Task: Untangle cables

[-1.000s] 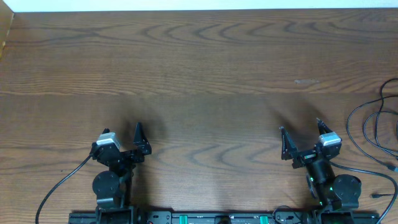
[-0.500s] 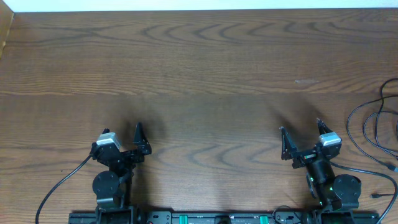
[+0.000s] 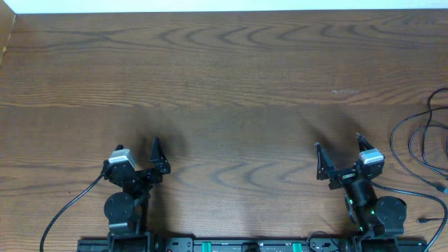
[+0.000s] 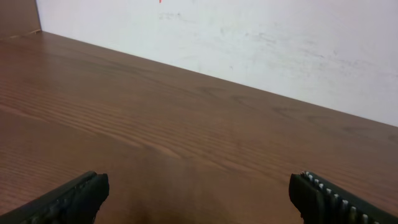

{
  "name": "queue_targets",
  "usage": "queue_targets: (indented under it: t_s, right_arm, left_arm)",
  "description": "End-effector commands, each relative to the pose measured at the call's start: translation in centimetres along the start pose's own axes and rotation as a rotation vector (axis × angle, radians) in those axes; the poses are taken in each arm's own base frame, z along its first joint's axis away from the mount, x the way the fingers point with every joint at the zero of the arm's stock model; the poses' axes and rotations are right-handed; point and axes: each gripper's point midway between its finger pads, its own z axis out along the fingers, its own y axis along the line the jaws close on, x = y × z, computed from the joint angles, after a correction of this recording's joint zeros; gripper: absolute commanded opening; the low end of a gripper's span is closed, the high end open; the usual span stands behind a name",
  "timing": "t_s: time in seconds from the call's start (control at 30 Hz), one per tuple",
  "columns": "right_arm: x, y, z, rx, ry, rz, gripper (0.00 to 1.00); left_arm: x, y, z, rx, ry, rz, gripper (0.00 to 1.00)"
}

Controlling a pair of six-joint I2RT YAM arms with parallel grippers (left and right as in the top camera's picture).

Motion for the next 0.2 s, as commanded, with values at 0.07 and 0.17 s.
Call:
queue_targets:
  t_s: [0.07, 0.17]
  right_arm:
    - [0.1, -0.02, -0.01, 0.003, 0.002, 0.009, 0.99]
    - [0.1, -0.02, -0.01, 0.003, 0.002, 0.009, 0.99]
  left_arm:
    - [1.64, 0.31, 0.06, -0.005, 0.059, 0.021, 0.98]
    - [1.63, 0.31, 0.06, -0.005, 0.059, 0.021, 0.98]
